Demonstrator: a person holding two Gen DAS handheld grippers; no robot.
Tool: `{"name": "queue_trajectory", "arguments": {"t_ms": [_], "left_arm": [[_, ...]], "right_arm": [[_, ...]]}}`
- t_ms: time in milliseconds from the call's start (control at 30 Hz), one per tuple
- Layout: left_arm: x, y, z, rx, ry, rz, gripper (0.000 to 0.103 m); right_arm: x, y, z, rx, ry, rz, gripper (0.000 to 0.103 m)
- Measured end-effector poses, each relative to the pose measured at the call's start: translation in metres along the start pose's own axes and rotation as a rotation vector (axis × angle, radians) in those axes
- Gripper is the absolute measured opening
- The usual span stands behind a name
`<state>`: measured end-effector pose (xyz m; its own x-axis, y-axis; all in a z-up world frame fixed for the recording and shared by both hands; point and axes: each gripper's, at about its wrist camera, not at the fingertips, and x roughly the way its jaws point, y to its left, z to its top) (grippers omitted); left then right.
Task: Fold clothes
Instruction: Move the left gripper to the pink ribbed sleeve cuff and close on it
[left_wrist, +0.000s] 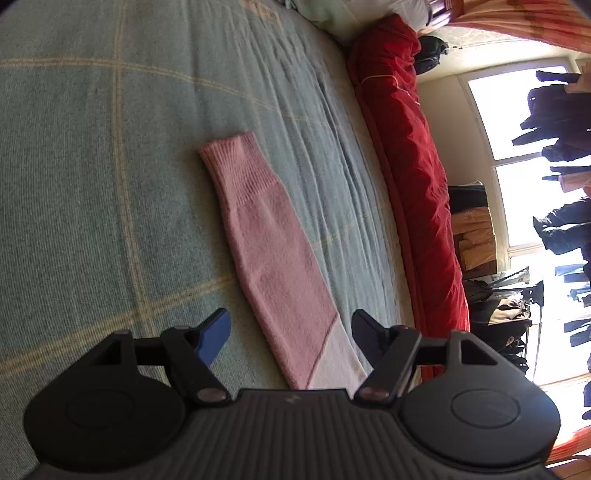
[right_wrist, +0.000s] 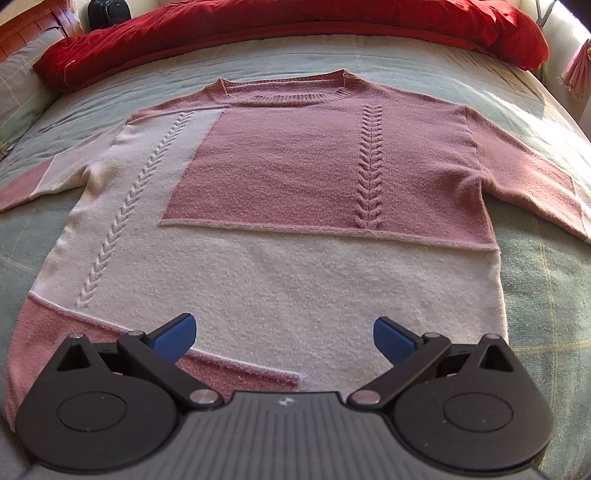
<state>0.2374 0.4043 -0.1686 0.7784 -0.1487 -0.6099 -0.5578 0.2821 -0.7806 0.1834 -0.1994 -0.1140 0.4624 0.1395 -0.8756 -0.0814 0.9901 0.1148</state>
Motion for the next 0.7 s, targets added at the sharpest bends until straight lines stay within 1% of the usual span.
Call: {"name": "queue_trajectory", "arguments": {"t_ms": [33, 67, 133, 267, 567, 700], "left_arm": [[0.006, 0.003, 0.003, -0.013, -0.003, 0.012, 0.05], [0.012, 0.006, 0.005, -0.021, 0.001, 0.017, 0.047], [0.023, 0.008, 0.009, -0.034, 0.004, 0.03, 0.046], [0.037, 0.011, 0.018, -0.059, -0.008, 0.013, 0.045], [0.059, -0.009, 0.041, -0.026, -0.027, 0.031, 0.045], [0.061, -0.009, 0.054, -0.01, -0.049, 0.029, 0.045]], "right_arm": [[0.003, 0.001, 0.001, -0.002, 0.009, -0.001, 0.103], [0.006, 0.002, 0.002, -0.004, 0.019, -0.002, 0.103], [0.011, 0.003, 0.002, -0.005, 0.031, -0.011, 0.103], [0.019, 0.006, 0.003, -0.019, 0.045, -0.036, 0.103], [0.029, 0.009, 0.009, -0.034, 0.056, -0.056, 0.103], [0.03, 0.009, 0.009, -0.035, 0.054, -0.055, 0.103]]}}
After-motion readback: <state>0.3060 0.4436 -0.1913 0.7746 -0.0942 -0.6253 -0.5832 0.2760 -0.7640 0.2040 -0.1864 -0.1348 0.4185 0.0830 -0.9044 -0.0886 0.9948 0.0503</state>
